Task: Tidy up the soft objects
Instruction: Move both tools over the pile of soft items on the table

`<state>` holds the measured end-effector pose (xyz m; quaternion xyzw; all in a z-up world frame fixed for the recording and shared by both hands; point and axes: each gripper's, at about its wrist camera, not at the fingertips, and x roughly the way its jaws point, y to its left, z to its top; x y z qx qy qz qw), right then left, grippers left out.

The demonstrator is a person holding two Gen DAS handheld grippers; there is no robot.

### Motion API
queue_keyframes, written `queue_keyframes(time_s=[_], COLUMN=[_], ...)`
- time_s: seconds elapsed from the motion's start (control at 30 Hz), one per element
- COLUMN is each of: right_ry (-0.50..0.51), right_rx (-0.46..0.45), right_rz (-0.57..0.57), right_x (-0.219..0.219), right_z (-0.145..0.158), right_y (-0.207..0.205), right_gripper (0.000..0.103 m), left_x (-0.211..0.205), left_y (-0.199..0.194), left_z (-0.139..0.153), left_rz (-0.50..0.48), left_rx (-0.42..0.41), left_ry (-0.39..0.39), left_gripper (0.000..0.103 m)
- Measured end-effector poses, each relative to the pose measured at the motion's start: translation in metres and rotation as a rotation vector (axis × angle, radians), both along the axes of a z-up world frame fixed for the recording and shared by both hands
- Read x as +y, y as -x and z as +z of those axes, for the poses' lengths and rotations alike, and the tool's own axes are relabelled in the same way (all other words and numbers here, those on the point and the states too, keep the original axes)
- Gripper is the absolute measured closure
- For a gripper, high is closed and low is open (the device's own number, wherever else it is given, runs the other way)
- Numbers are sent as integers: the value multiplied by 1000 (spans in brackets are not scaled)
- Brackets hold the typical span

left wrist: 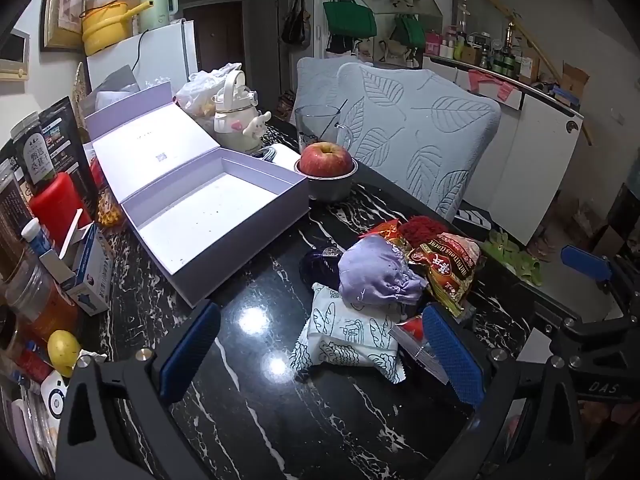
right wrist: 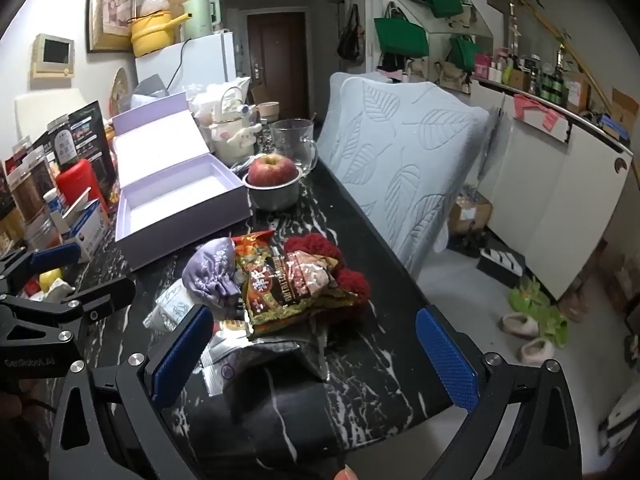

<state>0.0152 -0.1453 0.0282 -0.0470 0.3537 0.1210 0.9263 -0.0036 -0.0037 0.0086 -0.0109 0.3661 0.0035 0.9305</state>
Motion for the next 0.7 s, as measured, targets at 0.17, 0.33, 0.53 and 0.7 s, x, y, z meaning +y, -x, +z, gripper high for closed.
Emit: queue_keyframes(time_s=[0.17, 0.33, 0.53, 0.7], right_ry=[2, 2, 6, 7], right_rx=[-1, 0, -1, -7], right_rz=[1, 1, 2, 1], right_x=[1, 0, 1, 1], right_z=[0, 0, 1, 1], right_y=[0, 0, 2, 3], right_gripper=[0, 0, 0, 0], left_x=[0, -2, -2, -2], left_y=[1, 1, 3, 4], left_z=[1, 2, 2, 2], left_rz=[-7, -12, -10, -13], left_rx=[-3, -7, -8, -10], left_ry=[0, -4, 1, 5], left_gripper=[0, 0, 0, 0])
